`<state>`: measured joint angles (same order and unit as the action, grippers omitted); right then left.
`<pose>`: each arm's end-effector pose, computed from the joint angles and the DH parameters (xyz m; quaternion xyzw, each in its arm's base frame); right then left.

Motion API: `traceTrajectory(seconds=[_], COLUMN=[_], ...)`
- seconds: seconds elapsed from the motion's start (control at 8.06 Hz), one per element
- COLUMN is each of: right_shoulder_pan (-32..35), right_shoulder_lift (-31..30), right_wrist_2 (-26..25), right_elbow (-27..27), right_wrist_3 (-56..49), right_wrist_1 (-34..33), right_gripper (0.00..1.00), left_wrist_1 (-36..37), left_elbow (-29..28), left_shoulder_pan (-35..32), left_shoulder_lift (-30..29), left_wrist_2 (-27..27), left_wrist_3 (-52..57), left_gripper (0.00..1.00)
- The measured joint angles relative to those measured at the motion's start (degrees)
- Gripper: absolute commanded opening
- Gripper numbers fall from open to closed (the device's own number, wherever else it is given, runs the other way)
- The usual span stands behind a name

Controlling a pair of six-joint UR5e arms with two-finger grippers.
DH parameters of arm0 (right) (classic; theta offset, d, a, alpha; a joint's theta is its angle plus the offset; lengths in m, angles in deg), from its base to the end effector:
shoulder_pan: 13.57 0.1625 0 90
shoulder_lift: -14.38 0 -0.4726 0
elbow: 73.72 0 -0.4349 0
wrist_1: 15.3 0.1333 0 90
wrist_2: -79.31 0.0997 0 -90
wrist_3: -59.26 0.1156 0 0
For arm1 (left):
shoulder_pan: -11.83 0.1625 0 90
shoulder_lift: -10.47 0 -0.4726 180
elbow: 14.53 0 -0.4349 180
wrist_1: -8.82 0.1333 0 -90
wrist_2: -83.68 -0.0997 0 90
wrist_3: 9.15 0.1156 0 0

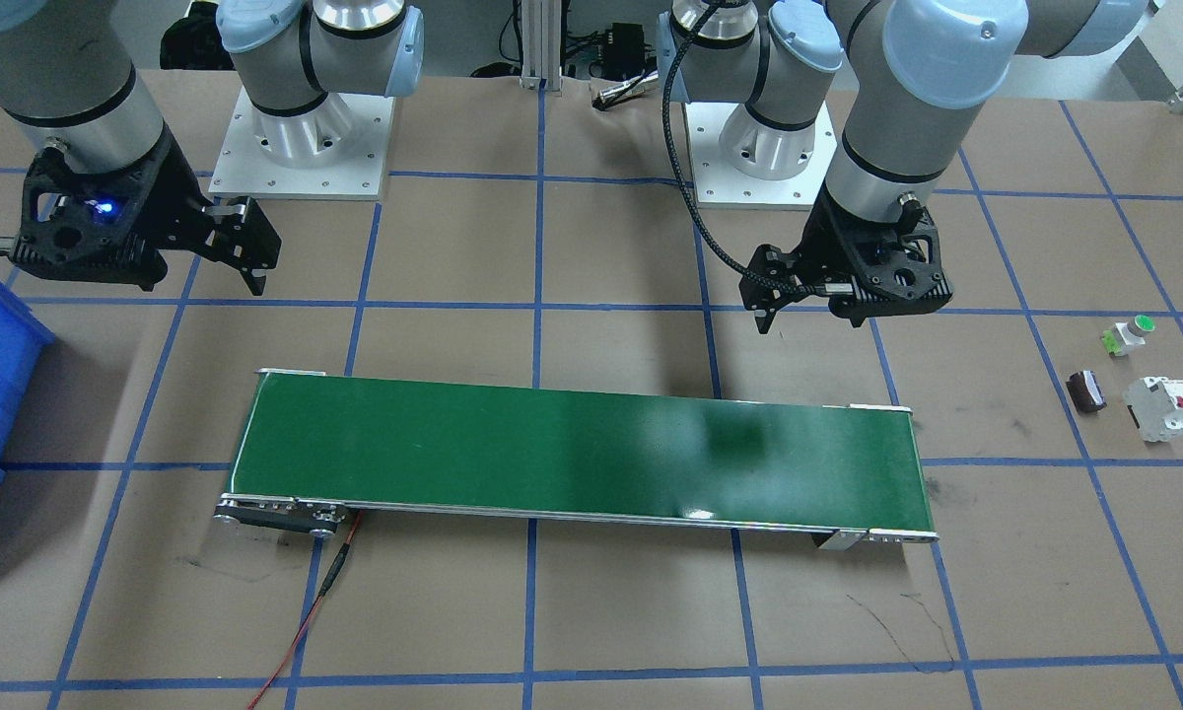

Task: Move capacitor from left to right
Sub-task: 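Move the left gripper down beside the conveyor toward the brown capacitor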

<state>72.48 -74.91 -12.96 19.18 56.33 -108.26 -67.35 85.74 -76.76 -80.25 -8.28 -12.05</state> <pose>0.0913 -0.5459 0.4910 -0.0088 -0.9997 -0.0068 0.0194 -0.1161 -0.5412 0.4417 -0.0380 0.9988 -0.0250 0.0168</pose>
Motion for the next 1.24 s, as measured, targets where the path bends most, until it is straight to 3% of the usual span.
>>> traceTrajectory(seconds=[0.37,0.87,1.24], right_shoulder_pan=[0.0,0.0,0.0], right_shoulder_lift=[0.0,0.0,0.0], right_wrist_2=[-0.1,0.0,-0.1], right_elbow=[0.0,0.0,0.0], right_wrist_3=[-0.1,-0.1,0.0], right_wrist_1=[0.1,0.3,0.5], right_gripper=[1.00,1.00,1.00], left_wrist_1=[-0.7,1.2,5.0], left_elbow=[-0.1,0.6,0.8], left_shoulder_pan=[2.5,23.4,37.8], left_shoulder_lift=[0.4,-1.7,-6.6], left_wrist_2=[-0.8,-3.8,-3.8], left_wrist_3=[1.7,19.7,33.4], left_gripper=[1.00,1.00,1.00])
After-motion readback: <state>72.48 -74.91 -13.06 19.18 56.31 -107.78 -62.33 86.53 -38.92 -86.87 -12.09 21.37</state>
